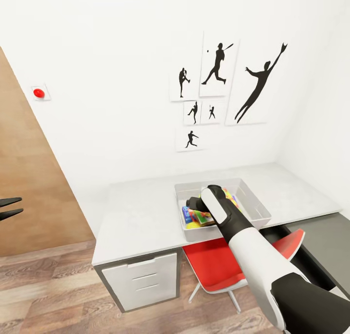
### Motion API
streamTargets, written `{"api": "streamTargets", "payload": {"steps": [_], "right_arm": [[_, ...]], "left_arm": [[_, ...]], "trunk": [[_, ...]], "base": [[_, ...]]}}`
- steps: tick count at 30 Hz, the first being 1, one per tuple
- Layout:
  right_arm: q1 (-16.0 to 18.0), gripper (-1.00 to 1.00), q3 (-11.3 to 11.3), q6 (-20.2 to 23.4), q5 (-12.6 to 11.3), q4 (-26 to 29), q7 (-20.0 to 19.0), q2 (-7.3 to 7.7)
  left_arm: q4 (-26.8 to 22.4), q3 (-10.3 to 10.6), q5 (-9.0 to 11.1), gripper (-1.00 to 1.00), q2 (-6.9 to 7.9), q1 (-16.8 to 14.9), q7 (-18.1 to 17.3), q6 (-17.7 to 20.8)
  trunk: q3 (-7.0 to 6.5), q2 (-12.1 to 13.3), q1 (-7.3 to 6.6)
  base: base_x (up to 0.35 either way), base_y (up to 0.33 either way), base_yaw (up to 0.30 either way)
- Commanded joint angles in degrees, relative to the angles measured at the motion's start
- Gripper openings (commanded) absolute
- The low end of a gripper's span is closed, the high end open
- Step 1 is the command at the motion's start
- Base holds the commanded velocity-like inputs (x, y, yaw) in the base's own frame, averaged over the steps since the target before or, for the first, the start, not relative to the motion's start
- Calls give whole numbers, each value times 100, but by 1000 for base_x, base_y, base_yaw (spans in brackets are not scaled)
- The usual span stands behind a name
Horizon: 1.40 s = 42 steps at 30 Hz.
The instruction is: Put all the toys in the child's room - the three board games (two on the bed and one on the table), the two jigsaw puzzles on the table, and the tennis ball on the table - inside the toy box on the table in the child's room.
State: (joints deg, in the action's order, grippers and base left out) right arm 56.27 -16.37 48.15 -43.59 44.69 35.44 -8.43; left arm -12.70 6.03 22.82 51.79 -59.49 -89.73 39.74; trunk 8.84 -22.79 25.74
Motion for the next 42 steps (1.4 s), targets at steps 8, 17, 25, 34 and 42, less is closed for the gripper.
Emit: {"api": "streamTargets", "payload": {"steps": [8, 17, 25, 34, 42], "right_arm": [[7, 100, -6, 9, -60, 16, 50, 15], [-67, 100, 19, 39, -67, 461, 44, 16], [-611, 100, 68, 795, -141, 2534, 25, 16], [-1890, 100, 583, 1185, -442, 4486, -95, 10], [-2712, 100, 465, 636, -1101, 4645, -2188, -56]], "left_arm": [[4, 48, 30, 100, 7, -10, -27, 59], [4, 48, 30, 100, 19, -10, -27, 61], [4, 48, 30, 100, 24, -10, -27, 60], [4, 48, 30, 100, 24, -10, -27, 60], [4, 48, 28, 100, 23, -10, -27, 60]], "trunk": [[13, -13, 4], [-27, -13, 4], [-101, -13, 4], [-186, -13, 4], [-261, -13, 4]], "base": [[0, 0, 0], [0, 0, 0], [0, 0, 0], [0, 0, 0], [-2, 0, 0]]}}
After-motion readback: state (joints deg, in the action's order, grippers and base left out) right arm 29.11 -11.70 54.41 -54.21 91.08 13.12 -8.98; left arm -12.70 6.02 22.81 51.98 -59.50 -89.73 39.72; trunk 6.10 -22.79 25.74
